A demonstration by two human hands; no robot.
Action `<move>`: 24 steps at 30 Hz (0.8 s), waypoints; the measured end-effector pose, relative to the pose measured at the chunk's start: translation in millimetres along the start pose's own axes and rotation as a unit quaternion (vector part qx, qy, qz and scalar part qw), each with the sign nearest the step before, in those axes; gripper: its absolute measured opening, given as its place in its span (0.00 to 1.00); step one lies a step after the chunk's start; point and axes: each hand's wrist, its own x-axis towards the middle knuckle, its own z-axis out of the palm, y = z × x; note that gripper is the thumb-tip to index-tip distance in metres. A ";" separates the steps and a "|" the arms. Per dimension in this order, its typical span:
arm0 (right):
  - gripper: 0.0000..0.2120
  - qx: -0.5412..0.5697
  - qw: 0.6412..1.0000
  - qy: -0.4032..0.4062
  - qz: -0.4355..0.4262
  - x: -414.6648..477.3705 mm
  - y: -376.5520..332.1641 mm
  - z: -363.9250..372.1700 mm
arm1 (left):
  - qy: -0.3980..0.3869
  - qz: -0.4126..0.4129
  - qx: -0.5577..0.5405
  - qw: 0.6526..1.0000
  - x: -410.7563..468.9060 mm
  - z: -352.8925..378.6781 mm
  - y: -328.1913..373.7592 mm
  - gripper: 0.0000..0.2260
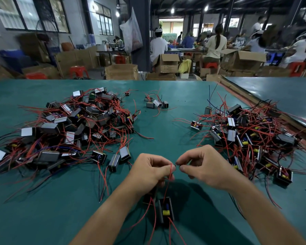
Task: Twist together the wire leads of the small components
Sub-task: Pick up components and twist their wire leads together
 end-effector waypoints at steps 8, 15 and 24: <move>0.07 0.021 0.999 -0.015 -0.039 -2.8 -4.4 -0.3 | -0.083 -0.077 -0.041 0.993 -4.1 -6.5 2.1 0.07; 0.06 0.044 0.998 -0.029 -0.035 -4.0 -3.9 -3.0 | -0.088 -0.092 -0.071 0.989 -5.8 -8.2 6.7 0.10; 0.05 0.060 0.996 -0.036 -0.049 -3.8 -4.6 -1.1 | -0.111 -0.087 -0.040 0.989 -4.3 -12.6 7.6 0.10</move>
